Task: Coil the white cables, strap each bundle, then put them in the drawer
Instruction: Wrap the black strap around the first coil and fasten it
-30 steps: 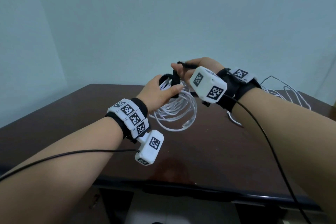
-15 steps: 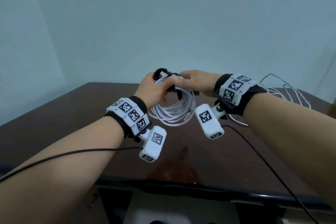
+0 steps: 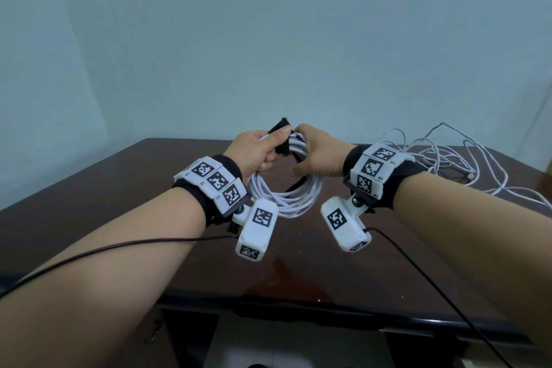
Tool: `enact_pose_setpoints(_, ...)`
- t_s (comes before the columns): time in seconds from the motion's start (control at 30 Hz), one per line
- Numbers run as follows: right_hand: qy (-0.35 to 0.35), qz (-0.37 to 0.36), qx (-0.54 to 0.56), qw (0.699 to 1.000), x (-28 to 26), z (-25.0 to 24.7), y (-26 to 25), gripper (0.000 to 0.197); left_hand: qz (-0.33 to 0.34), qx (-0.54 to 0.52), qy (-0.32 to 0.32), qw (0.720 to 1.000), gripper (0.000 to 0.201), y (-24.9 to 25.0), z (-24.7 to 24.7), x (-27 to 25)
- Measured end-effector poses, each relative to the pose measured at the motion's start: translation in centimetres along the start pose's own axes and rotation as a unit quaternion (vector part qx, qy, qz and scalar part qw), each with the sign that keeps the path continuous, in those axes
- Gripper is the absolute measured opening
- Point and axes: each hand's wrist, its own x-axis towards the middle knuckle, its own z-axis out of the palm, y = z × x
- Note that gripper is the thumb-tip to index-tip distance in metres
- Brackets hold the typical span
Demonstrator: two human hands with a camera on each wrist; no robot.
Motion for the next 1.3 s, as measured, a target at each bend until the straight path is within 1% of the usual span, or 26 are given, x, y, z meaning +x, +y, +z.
enact_pose_setpoints(0.07,0.01,0.004,-0.016,1.0,0.0,0.2,0.1,0.045,0.003,0.007,0.011,1.0,0.026,0.0,-0.1,0.0)
enact_pose_setpoints(0.1,0.019,0.005,-0.014,1.0,0.0,0.3,0.2,0.048,0.005,0.008,0.019,1.0,0.027,0.0,-0.2,0.1)
enact_pose_setpoints(0.17,0.029,0.017,0.027,0.999,0.0,0.3,0.4,0.064,0.005,0.005,0.038,0.999,0.027,-0.2,-0.2,0.3)
enact_pose_setpoints(0.23,0.012,0.03,0.058,0.998,-0.1,0.2,0.6,0.077,0.001,0.001,0.062,0.998,0.026,-0.4,-0.2,0.5)
enact_pose_setpoints(0.3,0.005,0.04,0.043,0.998,-0.2,0.4,0.6,0.09,-0.009,-0.001,0.094,0.996,0.029,-0.4,-0.4,0.9)
enact_pose_setpoints(0.33,0.025,0.038,0.019,0.999,-0.3,0.6,0.7,0.093,-0.013,-0.004,0.111,0.994,0.031,-0.4,-0.6,1.1)
enact_pose_setpoints(0.37,0.065,0.03,-0.014,0.997,-0.4,0.8,0.6,0.092,-0.017,-0.008,0.129,0.991,0.033,-0.4,-0.8,1.2)
enact_pose_setpoints(0.4,0.121,0.014,-0.052,0.991,-0.6,0.8,0.4,0.084,-0.02,-0.014,0.148,0.989,0.035,-0.4,-1.1,1.4)
enact_pose_setpoints(0.43,0.177,-0.009,-0.091,0.98,-0.9,0.9,0.0,0.07,-0.023,-0.022,0.167,0.985,0.037,-0.3,-1.3,1.6)
enact_pose_setpoints(0.47,0.213,-0.036,-0.112,0.97,-1.0,0.8,-0.3,0.052,-0.025,-0.029,0.184,0.982,0.038,-0.2,-1.4,1.7)
enact_pose_setpoints(0.5,0.214,-0.056,-0.116,0.968,-1.1,0.8,-0.8,0.034,-0.025,-0.034,0.197,0.98,0.039,-0.2,-1.4,1.7)
enact_pose_setpoints(0.53,0.184,-0.061,-0.116,0.974,-1.1,0.8,-1.2,0.021,-0.025,-0.038,0.204,0.978,0.04,-0.1,-1.4,1.8)
enact_pose_setpoints(0.57,0.144,-0.051,-0.135,0.979,-1.0,0.9,-1.6,0.017,-0.026,-0.038,0.209,0.977,0.04,0.0,-1.3,1.8)
enact_pose_setpoints(0.67,0.059,0.017,-0.233,0.971,-0.1,1.8,-2.3,0.026,-0.032,-0.028,0.218,0.975,0.041,0.0,-0.8,1.9)
enact_pose_setpoints(0.77,0.025,0.09,-0.239,0.967,1.0,2.3,-2.5,0.026,-0.05,-0.03,0.213,0.975,0.039,-0.1,0.0,1.8)
enact_pose_setpoints(0.83,0.042,0.118,-0.24,0.963,1.5,2.6,-2.6,0.023,-0.063,-0.04,0.212,0.975,0.037,-0.1,0.6,1.7)
enact_pose_setpoints(0.97,0.144,0.165,-0.236,0.947,1.2,2.6,-2.7,0.025,-0.087,-0.08,0.208,0.971,0.038,0.2,1.3,1.6)
enact_pose_setpoints(1.03,0.159,0.16,-0.227,0.947,1.2,2.7,-2.3,0.026,-0.092,-0.102,0.205,0.969,0.037,0.3,1.5,1.6)
enact_pose_setpoints(1.1,0.16,0.133,-0.206,0.956,1.1,2.8,-1.9,0.029,-0.088,-0.112,0.208,0.968,0.038,0.4,1.5,1.7)
enact_pose_setpoints(1.17,0.161,0.084,-0.192,0.965,0.9,2.9,-1.7,0.027,-0.073,-0.092,0.227,0.967,0.04,0.4,1.1,1.8)
enact_pose_setpoints(1.23,0.165,0.017,-0.18,0.97,0.8,2.9,-1.6,0.019,-0.043,-0.041,0.254,0.965,0.043,0.3,0.3,1.9)
enact_pose_setpoints(1.3,0.146,-0.05,-0.169,0.973,0.7,2.7,-1.4,0.012,-0.013,0.02,0.274,0.961,0.043,0.2,-0.5,2.0)
